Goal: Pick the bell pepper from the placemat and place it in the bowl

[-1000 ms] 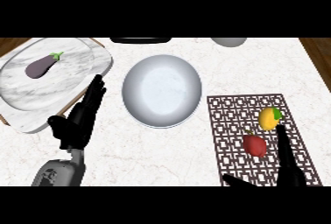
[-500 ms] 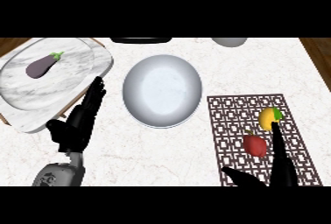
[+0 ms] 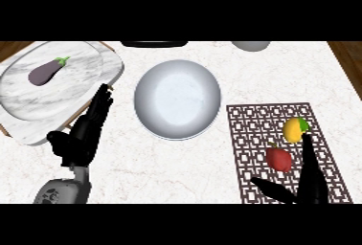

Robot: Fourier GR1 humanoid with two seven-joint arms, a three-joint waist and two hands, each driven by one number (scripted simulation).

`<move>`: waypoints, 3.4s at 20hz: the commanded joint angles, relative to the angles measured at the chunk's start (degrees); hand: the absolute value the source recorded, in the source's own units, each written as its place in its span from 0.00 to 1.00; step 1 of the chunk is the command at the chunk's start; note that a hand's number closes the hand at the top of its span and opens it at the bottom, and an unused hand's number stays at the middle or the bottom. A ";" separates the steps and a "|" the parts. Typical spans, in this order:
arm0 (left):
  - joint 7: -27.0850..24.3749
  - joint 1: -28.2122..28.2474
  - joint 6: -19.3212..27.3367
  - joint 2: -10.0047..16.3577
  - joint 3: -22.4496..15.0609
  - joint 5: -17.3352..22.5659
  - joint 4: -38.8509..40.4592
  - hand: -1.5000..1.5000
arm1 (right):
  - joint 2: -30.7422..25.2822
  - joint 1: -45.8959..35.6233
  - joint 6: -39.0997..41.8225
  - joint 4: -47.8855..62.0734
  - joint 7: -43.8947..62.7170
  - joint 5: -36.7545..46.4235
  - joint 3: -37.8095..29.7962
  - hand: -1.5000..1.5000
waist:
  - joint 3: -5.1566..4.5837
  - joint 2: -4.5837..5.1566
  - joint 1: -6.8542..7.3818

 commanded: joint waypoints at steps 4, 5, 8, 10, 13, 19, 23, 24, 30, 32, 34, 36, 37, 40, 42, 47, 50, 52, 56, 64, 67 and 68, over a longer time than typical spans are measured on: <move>1.92 -3.48 1.39 -2.29 -0.82 -2.62 1.28 0.50 | -0.60 -0.62 0.30 5.01 0.03 3.36 -0.70 0.00 | 0.01 0.00 -0.14; -1.28 -1.96 0.18 -2.23 0.26 -1.42 3.07 0.50 | -1.10 -0.61 3.22 1.43 4.27 4.29 -0.84 0.00 | -0.01 0.00 -0.13; 0.98 -2.57 0.59 -1.86 0.71 -2.49 1.44 0.50 | 0.98 -3.49 -0.23 10.23 -3.95 0.56 -1.12 0.00 | 0.01 0.00 -0.04; -5.07 -1.20 -1.86 -0.17 2.45 -0.83 6.46 0.50 | -3.47 -7.49 5.42 11.78 -2.26 2.86 -0.96 1.00 | -0.01 0.15 0.14; -2.32 -1.23 -1.05 -0.95 1.56 -1.30 3.67 0.50 | -3.63 -5.34 3.00 14.75 -5.83 6.73 1.09 1.00 | 0.01 0.07 0.09; -0.99 -3.39 -1.09 -1.12 2.11 -1.20 3.60 0.50 | 0.15 -9.26 1.95 18.27 -7.89 5.49 1.87 1.00 | 0.03 0.09 0.16; -0.89 -1.92 -2.44 -0.32 3.02 0.07 3.74 0.50 | 1.02 -5.70 3.52 8.57 -5.08 8.36 5.74 1.00 | -0.03 -0.04 -0.12; -0.26 -2.52 -1.45 -1.82 0.96 -1.11 2.90 0.50 | -2.54 -8.49 11.28 11.50 -14.10 2.02 8.46 1.00 | 0.08 0.10 0.86; -0.96 -4.46 -3.59 -2.72 -2.16 -1.47 3.11 0.50 | -4.47 -11.94 35.58 5.28 -31.35 -2.57 32.23 1.00 | 0.26 1.10 9.75; -0.56 -4.57 -3.45 -3.12 -2.60 -1.72 3.57 0.50 | -3.61 -12.03 41.81 3.30 -37.11 -7.55 37.19 1.00 | 0.33 1.05 8.54; -0.38 -4.15 -3.25 -2.17 -1.01 -1.20 3.58 0.50 | -5.76 -11.80 47.03 -2.10 -42.57 -11.65 39.83 1.00 | 0.14 0.22 5.70; -0.68 -3.00 -1.46 -2.99 -1.02 -2.07 3.37 0.50 | -10.22 -14.16 52.26 -8.45 -46.97 -15.89 37.81 1.00 | 0.06 -0.10 3.37; -1.13 -2.30 -1.66 -1.93 0.44 -1.40 2.98 0.50 | -11.02 -13.35 53.57 -12.95 -47.34 -17.61 37.85 1.00 | -0.01 -0.29 2.10; -1.42 -0.38 -0.98 -1.68 1.29 -1.33 2.35 0.50 | -18.62 -14.33 59.74 -24.85 -47.70 -25.22 29.02 1.00 | -0.05 -0.30 0.37; 0.91 -1.06 -1.15 -1.25 1.04 -1.44 0.49 0.50 | -21.91 -15.01 63.18 -29.05 -47.15 -31.64 21.53 1.00 | 0.00 -0.16 0.09; -0.15 0.66 -1.43 -1.48 0.28 -2.02 -0.78 0.50 | -22.24 -19.10 66.75 -35.43 -32.45 -45.63 9.12 1.00 | -0.05 -0.02 0.08; 0.17 -1.85 0.86 -4.10 -0.49 -3.05 1.60 0.50 | -21.63 -26.70 65.42 -38.54 -18.87 -54.60 7.57 1.00 | -0.11 -0.01 0.18; 1.43 -0.54 -2.41 -1.06 0.72 -1.35 -0.64 0.50 | -20.87 -30.45 62.06 -39.04 -11.54 -60.42 6.63 1.00 | -0.10 -0.07 0.36; -0.04 0.42 -1.59 -1.61 0.54 -2.19 -0.45 0.50 | -16.20 -45.65 53.67 -31.00 -0.95 -61.37 8.85 1.00 | -0.13 -0.06 0.92; -2.41 -1.06 -2.07 -1.51 2.08 -1.85 3.17 0.50 | -12.24 -61.22 53.10 -18.88 2.26 -48.97 8.61 1.00 | -0.09 0.08 0.77; 3.76 -1.51 -2.51 -1.09 0.71 -1.90 -1.88 0.50 | -9.72 -60.82 53.05 -11.66 -5.50 -36.36 13.52 1.00 | -0.01 0.17 1.53; 0.42 -1.25 -2.55 -1.25 1.03 -2.15 0.53 0.50 | -10.80 -62.34 52.85 -10.47 -6.86 -33.28 13.01 1.00 | -0.03 0.28 1.41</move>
